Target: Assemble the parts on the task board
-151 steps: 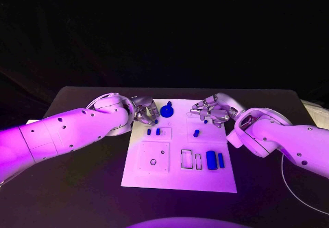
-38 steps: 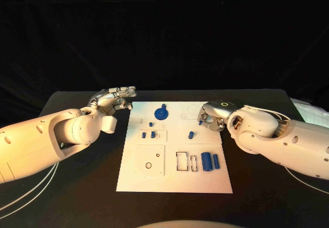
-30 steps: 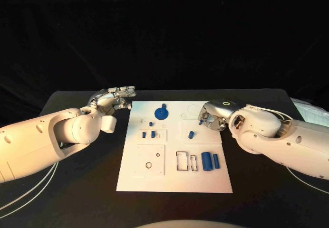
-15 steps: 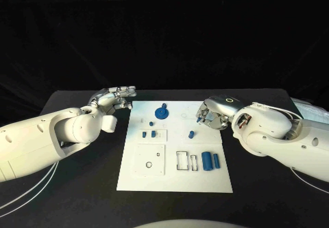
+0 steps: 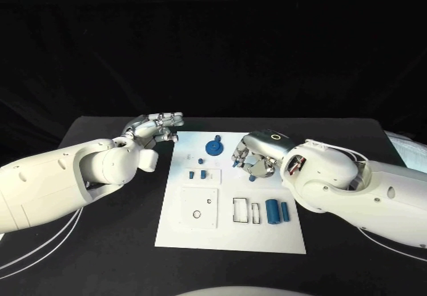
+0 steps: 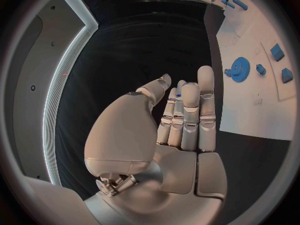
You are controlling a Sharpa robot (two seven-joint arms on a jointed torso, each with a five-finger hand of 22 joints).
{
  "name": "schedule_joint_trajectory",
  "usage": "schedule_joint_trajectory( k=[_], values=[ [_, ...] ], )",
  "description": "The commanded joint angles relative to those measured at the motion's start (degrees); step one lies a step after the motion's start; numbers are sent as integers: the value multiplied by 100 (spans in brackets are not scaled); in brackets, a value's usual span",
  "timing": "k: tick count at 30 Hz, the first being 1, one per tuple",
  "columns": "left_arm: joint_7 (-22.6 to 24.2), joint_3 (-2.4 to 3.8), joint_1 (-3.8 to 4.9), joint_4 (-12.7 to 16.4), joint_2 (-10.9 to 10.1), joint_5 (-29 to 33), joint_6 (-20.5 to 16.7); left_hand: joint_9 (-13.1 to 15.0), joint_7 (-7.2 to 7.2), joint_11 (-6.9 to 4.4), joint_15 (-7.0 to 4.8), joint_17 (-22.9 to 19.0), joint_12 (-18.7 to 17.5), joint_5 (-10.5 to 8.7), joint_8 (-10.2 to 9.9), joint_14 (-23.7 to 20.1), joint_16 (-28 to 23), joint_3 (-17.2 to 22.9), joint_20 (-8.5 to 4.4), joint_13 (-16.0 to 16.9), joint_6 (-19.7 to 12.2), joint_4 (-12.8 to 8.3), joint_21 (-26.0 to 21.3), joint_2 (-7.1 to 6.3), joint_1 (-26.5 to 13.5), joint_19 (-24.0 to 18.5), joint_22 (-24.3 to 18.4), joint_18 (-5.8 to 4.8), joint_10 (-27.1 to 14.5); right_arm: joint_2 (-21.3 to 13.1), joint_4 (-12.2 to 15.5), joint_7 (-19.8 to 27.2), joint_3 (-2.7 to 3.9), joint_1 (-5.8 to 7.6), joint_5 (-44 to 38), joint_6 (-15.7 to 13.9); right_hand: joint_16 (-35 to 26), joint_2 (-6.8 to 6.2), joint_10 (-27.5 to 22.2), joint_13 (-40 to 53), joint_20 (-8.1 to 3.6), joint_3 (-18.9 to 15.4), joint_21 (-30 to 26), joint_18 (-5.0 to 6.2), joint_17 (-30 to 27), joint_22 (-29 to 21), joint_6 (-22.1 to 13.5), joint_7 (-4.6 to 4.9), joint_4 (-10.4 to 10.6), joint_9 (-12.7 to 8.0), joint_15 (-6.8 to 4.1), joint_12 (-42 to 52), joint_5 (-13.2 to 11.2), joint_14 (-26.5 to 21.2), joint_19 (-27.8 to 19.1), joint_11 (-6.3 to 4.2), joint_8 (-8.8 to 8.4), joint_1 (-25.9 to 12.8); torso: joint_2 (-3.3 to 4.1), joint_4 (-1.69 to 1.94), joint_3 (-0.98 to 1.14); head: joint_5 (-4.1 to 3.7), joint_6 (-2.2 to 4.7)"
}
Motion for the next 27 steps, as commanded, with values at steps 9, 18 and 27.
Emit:
schedule_joint_trajectory(
  k=[9,18,27],
  values=[
    [-13,4,2,30,38,-30,47,2,18,0,6,-12,29,27,20,-40,-27,7,14,6,-46,-36,-35,34,54,-43,-7,65,-61,490,-103,255,-78,-282,-75,178,37,24,11,-10,-4,-27,31,-90,20,14,0,45,-4,9,6,-35,8,241,49,30,1,-42,18,-2,2,310,-164],
    [-14,4,2,59,44,-30,73,2,18,0,6,-12,30,27,20,-40,-27,8,14,6,-46,-37,-35,35,55,-43,-7,65,-62,708,-194,326,-97,-530,-107,206,45,40,5,-11,0,-24,32,-89,26,13,-4,55,-18,10,11,-41,21,239,49,36,-1,-31,9,-5,4,396,-273],
    [-19,4,2,73,28,-30,88,4,18,-1,6,-22,38,27,24,-45,-28,10,15,6,-48,-45,-36,41,67,-44,-9,65,-65,797,-262,339,-108,-671,-147,290,48,45,2,-12,1,-24,33,-89,28,15,-5,58,-26,10,12,-44,26,239,50,39,-1,-26,10,-8,7,399,-308]
  ],
)
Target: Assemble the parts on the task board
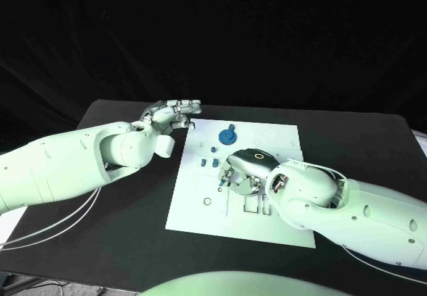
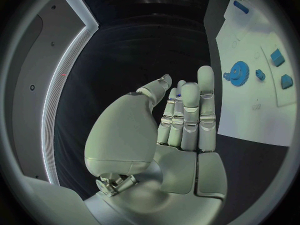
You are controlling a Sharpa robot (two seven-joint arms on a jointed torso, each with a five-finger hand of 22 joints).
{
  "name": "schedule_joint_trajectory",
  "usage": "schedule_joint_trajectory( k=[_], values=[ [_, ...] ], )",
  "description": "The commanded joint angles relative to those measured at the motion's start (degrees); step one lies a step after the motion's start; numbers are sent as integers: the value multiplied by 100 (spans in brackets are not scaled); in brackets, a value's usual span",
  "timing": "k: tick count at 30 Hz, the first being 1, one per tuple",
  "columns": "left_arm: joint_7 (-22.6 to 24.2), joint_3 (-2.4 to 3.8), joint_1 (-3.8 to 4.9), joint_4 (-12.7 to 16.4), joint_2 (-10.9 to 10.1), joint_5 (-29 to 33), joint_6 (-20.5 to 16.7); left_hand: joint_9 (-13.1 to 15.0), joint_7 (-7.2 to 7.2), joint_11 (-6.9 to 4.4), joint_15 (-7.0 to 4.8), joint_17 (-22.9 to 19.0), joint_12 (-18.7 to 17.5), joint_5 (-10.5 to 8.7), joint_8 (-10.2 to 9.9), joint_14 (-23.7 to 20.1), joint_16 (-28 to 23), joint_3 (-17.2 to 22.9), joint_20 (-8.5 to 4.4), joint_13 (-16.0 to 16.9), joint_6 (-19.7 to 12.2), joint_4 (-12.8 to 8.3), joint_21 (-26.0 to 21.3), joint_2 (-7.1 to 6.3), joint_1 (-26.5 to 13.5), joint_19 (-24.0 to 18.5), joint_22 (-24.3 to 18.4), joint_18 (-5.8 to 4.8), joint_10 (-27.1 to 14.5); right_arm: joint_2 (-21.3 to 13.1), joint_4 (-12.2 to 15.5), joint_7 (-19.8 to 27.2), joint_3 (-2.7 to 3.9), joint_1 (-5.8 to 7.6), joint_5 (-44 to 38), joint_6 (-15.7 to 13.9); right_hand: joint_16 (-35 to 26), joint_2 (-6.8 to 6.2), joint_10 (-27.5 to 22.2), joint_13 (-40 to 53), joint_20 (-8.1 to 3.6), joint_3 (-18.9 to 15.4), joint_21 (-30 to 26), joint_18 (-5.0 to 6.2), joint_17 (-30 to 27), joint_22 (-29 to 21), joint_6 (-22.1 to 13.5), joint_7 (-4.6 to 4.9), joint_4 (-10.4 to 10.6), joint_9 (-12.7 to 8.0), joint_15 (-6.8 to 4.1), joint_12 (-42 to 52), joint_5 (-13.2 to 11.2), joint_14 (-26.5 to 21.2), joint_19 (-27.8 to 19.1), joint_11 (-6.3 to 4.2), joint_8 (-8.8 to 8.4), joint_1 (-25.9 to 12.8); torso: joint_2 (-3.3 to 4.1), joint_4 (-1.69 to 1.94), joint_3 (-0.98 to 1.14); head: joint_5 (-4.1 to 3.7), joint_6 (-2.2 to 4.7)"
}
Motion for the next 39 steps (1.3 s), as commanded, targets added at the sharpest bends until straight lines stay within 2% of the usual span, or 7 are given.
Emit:
schedule_joint_trajectory(
  k=[1,7,18,39],
  values=[
    [15,4,3,21,0,-22,85,4,0,-1,5,-5,38,27,24,-45,-28,-6,15,7,-27,-29,-36,18,44,-44,-10,65,-24,16,-11,69,-2,-28,-120,138,26,46,2,-7,2,-24,34,-89,9,6,8,49,-27,10,12,-23,27,239,50,39,5,-25,1,-3,4,-9,-16],
    [3,4,3,21,-5,-27,103,4,0,-1,5,-5,38,27,24,-45,-28,-6,15,7,-27,-29,-36,18,44,-44,-10,65,-24,18,-27,60,-4,-45,-142,182,33,54,0,-8,3,-23,42,-91,15,18,7,54,-35,11,13,-26,36,238,54,43,6,-20,-5,-2,2,-32,-8],
    [-19,4,3,21,-8,-70,137,4,1,0,6,-13,41,27,26,-49,-31,-7,15,7,-29,-33,-37,19,49,-44,-10,65,-28,68,-68,15,-9,-60,-164,327,33,51,-7,-8,8,-43,38,-89,11,7,0,66,-36,12,19,-33,39,234,50,53,3,-42,-2,1,2,-21,-35],
    [-40,5,3,24,-36,-93,160,3,6,5,9,-29,47,26,27,-59,-34,-7,16,5,-43,-44,-38,24,61,-48,-13,64,-47,223,-227,-30,-65,-81,-196,494,40,53,-8,-8,10,-54,41,-89,18,11,-2,67,-34,13,22,-35,37,233,50,56,3,-54,-3,3,-1,-3,-66]
  ],
)
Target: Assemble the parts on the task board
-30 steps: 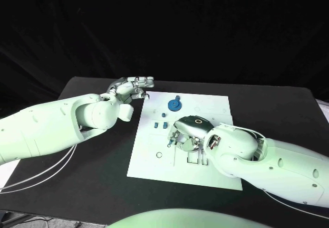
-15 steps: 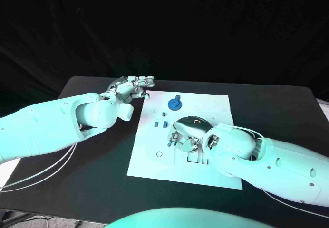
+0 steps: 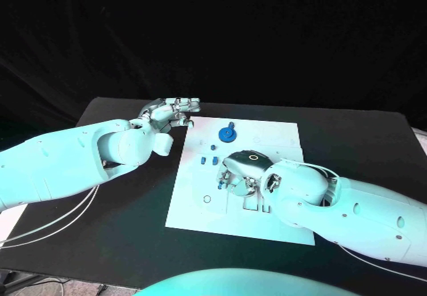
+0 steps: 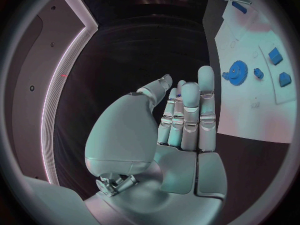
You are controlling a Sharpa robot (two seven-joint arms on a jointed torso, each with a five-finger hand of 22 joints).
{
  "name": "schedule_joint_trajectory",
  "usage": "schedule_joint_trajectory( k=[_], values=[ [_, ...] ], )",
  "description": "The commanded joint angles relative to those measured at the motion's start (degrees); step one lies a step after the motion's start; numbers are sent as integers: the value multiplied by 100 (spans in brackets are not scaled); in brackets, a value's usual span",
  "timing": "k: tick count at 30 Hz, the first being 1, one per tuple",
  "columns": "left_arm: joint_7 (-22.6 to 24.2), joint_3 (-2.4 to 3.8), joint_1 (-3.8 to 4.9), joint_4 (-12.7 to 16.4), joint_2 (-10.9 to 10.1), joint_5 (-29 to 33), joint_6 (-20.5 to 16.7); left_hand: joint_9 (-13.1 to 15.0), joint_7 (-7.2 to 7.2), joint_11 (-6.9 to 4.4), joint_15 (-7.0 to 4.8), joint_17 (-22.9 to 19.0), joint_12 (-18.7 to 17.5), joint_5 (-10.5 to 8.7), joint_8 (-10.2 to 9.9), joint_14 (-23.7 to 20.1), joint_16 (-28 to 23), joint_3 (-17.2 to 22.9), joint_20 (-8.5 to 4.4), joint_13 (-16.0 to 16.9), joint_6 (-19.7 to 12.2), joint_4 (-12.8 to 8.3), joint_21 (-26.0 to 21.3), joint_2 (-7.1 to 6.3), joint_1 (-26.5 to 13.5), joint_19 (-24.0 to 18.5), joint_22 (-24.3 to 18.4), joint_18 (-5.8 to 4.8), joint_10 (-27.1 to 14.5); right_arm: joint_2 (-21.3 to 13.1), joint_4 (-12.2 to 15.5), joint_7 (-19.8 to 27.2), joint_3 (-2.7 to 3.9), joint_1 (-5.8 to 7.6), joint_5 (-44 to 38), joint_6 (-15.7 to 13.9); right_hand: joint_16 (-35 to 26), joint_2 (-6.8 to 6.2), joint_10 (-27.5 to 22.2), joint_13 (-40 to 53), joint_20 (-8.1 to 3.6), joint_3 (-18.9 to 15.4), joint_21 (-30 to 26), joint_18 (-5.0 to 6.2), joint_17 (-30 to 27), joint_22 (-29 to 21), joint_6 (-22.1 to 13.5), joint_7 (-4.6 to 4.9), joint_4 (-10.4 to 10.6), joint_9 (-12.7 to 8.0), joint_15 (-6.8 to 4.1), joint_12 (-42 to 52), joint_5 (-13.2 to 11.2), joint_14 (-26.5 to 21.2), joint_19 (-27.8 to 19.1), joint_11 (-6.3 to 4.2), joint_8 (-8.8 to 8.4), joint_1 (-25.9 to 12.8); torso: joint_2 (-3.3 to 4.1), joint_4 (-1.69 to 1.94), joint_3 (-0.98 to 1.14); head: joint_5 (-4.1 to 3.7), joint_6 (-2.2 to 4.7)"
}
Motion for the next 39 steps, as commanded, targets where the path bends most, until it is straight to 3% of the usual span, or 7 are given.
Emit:
schedule_joint_trajectory(
  k=[1,15,18,21,27,33,39],
  values=[
    [14,4,3,19,2,-33,117,3,7,5,-10,-8,27,26,27,-41,-34,9,-5,5,-43,-29,-38,1,37,-27,-9,64,-48,19,-26,-29,-27,-30,-85,215,20,22,14,-8,-11,-22,20,-106,7,4,9,13,-3,4,22,-36,10,233,30,34,12,-24,-1,-1,0,6,-3],
    [-1,5,4,27,5,-33,106,1,15,13,-6,-30,33,25,27,-54,-39,6,-3,3,-60,-37,-40,6,45,-31,-12,63,-71,45,-66,-81,-49,-44,-51,399,60,-20,-53,-14,-1,-121,33,-107,38,18,-55,26,6,-2,38,-75,41,229,29,49,-9,-120,-4,-9,3,9,-31],
    [2,5,4,26,3,-33,95,1,16,13,-5,-32,33,25,27,-55,-40,6,-2,2,-62,-37,-41,6,45,-32,-12,63,-73,34,-81,-136,-50,-44,-58,287,27,-148,-582,-42,58,-262,-87,-82,-16,-163,-451,149,47,-86,152,-132,30,204,-68,178,-32,-256,-3,-4,1,3,-27],
    [1,5,4,26,2,-33,91,1,16,13,-5,-32,33,25,27,-55,-40,6,-2,2,-62,-37,-41,6,45,-32,-12,63,-73,22,-93,-186,-51,-43,-81,119,-381,-254,-1358,-32,142,-504,-541,42,-484,-828,-1172,208,36,-110,227,-117,-2,9,-399,309,-30,-302,-5,-1,1,-6,-20],
    [-6,5,4,13,7,-33,101,1,16,13,-5,-32,33,25,27,-55,-40,6,-2,2,-62,-37,-41,6,45,-32,-12,63,-73,-96,0,-204,-47,-44,-151,-232,-596,-237,-1631,-5,197,-790,-790,107,-770,-1158,-1401,226,11,-83,273,-9,2,-124,-560,350,-6,-211,-6,2,7,-28,5],
    [-34,5,4,-11,5,-34,165,1,16,13,-5,-32,33,25,27,-55,-40,6,-2,2,-62,-37,-41,6,45,-32,-12,63,-73,-483,333,-241,87,-11,-136,-406,-554,-163,-1425,18,166,-922,-769,100,-784,-1119,-1156,198,-10,-53,237,234,17,-89,-500,292,47,-114,-15,-19,0,-41,52],
    [-51,4,3,-26,2,-34,205,1,19,16,-2,-40,39,25,29,-61,-40,5,0,2,-70,-41,-42,12,48,-34,-14,62,-83,-959,580,-381,204,234,-19,-377,-510,-184,-1353,2,150,-1018,-751,91,-770,-1093,-1052,121,5,-56,217,316,14,-43,-455,253,38,-110,-22,-47,1,-119,112]
  ],
)
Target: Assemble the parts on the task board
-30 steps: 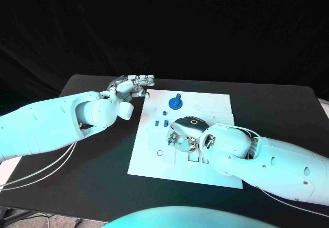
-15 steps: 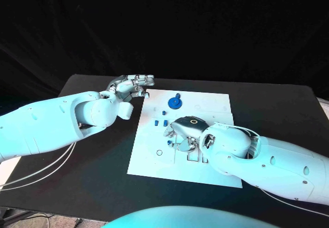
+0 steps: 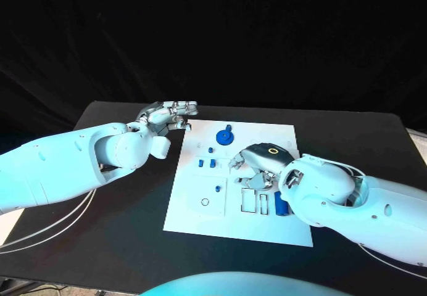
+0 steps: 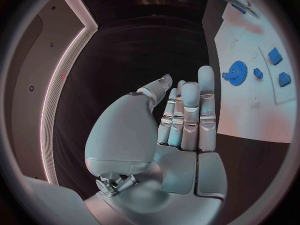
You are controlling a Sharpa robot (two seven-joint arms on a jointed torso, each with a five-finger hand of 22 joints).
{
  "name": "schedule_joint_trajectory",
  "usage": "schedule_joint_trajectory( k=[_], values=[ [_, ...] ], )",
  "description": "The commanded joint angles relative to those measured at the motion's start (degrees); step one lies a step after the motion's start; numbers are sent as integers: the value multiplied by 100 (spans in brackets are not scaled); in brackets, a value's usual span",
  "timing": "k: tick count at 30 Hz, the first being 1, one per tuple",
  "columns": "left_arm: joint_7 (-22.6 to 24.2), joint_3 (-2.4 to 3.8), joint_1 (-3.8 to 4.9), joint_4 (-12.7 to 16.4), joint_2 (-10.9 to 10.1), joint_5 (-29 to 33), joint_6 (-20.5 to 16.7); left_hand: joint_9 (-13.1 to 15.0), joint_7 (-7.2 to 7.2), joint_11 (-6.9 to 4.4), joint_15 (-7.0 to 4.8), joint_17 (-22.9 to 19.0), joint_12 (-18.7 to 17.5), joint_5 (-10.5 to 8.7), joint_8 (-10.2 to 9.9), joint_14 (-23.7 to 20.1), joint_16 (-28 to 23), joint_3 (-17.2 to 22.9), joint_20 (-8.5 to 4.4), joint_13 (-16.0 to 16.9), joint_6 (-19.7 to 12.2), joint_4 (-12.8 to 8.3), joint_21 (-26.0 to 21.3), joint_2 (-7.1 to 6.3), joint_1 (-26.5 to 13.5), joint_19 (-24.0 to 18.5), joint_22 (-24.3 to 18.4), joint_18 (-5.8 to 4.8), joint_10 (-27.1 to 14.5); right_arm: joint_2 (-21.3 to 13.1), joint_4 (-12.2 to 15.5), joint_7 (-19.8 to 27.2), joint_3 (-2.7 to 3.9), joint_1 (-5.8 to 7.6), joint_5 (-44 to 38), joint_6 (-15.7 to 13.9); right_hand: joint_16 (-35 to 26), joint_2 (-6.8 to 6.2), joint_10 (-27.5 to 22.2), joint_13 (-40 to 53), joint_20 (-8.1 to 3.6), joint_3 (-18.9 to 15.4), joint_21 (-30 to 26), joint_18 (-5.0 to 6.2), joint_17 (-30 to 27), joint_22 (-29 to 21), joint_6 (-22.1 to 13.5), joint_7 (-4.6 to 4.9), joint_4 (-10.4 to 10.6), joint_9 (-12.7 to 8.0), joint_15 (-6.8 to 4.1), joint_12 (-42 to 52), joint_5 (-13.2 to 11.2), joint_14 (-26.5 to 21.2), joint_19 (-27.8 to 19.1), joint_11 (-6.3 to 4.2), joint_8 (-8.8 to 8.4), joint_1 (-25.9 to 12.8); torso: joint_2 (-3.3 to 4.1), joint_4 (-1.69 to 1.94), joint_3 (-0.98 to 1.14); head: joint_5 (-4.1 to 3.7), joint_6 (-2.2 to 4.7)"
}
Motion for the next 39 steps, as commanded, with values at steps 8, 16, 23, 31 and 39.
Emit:
schedule_joint_trajectory(
  k=[8,16,23,31,39],
  values=[
    [22,4,3,25,-7,-24,240,2,6,16,18,-6,45,25,32,-42,-14,6,0,3,-40,-45,-22,18,54,-36,-10,63,-42,-655,210,-277,74,268,100,93,68,-189,-73,-36,-57,-368,28,70,-9,40,69,-168,120,-20,-85,31,-33,83,96,-87,-36,84,-6,-32,-2,-171,122],
    [39,4,2,48,-6,-40,313,2,6,16,19,-9,47,25,33,-43,-15,5,1,3,-40,-46,-22,18,55,-36,-10,63,-42,-851,181,-188,83,274,38,450,153,-303,-229,-31,-84,-619,103,48,55,158,58,-285,107,-18,-111,-21,-60,127,164,-132,-29,390,-3,-28,-1,-227,173],
    [47,3,2,53,18,-43,378,3,6,15,19,-16,55,25,37,-48,-15,6,1,5,-40,-53,-23,21,63,-39,-11,63,-42,-738,63,-162,75,230,21,644,182,-108,-34,-11,-108,-604,137,38,64,209,257,-262,151,5,-135,86,-59,155,203,-173,19,513,1,-16,1,-258,202],
    [30,3,2,52,17,-43,371,4,6,15,19,-16,56,25,38,-48,-15,6,1,5,-40,-54,-23,22,64,-39,-11,63,-42,-574,-64,-163,49,170,33,652,210,182,251,-20,-128,-450,184,22,80,277,500,-217,199,21,-155,180,-58,185,254,-197,58,573,0,-10,0,-226,187],
    [19,3,2,63,10,-43,368,5,6,15,19,-13,63,26,42,-48,-11,8,1,5,-40,-57,-23,30,70,-40,-11,64,-43,-477,-141,-134,40,145,80,599,214,372,695,-29,-115,-255,255,3,65,373,794,-189,247,42,-136,253,-57,193,322,-165,112,596,7,-18,-5,-218,162]
  ],
)
